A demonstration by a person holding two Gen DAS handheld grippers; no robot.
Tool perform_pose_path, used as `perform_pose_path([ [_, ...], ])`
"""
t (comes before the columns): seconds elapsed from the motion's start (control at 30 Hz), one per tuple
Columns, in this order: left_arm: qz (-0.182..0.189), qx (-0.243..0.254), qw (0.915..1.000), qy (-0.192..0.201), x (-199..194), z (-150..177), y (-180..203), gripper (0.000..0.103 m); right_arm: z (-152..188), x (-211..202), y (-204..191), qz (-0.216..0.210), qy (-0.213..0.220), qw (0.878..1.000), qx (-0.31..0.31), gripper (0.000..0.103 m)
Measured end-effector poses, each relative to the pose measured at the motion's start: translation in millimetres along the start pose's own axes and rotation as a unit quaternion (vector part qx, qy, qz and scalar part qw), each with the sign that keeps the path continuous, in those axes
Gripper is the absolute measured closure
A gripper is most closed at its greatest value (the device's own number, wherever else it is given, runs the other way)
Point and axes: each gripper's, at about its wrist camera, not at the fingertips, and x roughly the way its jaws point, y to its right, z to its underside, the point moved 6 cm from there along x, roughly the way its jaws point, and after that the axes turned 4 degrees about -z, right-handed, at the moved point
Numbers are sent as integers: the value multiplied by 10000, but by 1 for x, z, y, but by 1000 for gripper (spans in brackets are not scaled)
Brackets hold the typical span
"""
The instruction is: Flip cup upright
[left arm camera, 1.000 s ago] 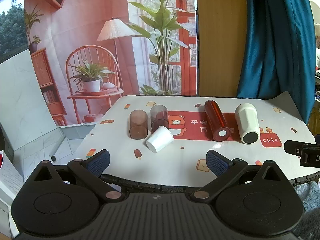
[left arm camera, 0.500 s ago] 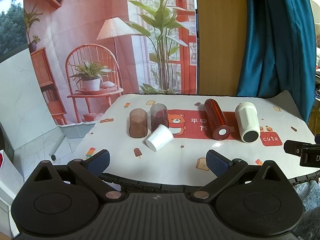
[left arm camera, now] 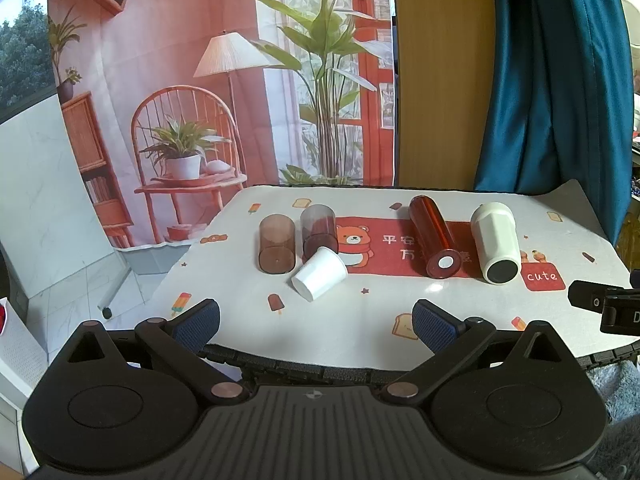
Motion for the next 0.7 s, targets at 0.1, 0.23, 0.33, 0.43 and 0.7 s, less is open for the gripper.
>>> perform_pose_path([
  [0.1, -1, -1, 10000, -1, 0, 0, 0, 0, 2, 0, -1, -3, -6, 10000, 3, 0],
  [0.23, -9, -8, 10000, 6, 0, 0, 0, 0, 2, 0, -1, -5, -9, 10000, 5, 0],
  [0.33, -12, -12, 10000, 0, 2, 0, -1, 0, 1, 0, -1, -6, -8, 10000, 2, 0],
  [0.43, -13, -11, 10000, 1, 2, 0, -1, 0, 1, 0, -1, -5, -10, 10000, 6, 0],
  [0.7, -64, -156, 9999, -31, 4, 0, -4, 0, 3, 0, -6, -30, -11, 10000, -77, 0],
])
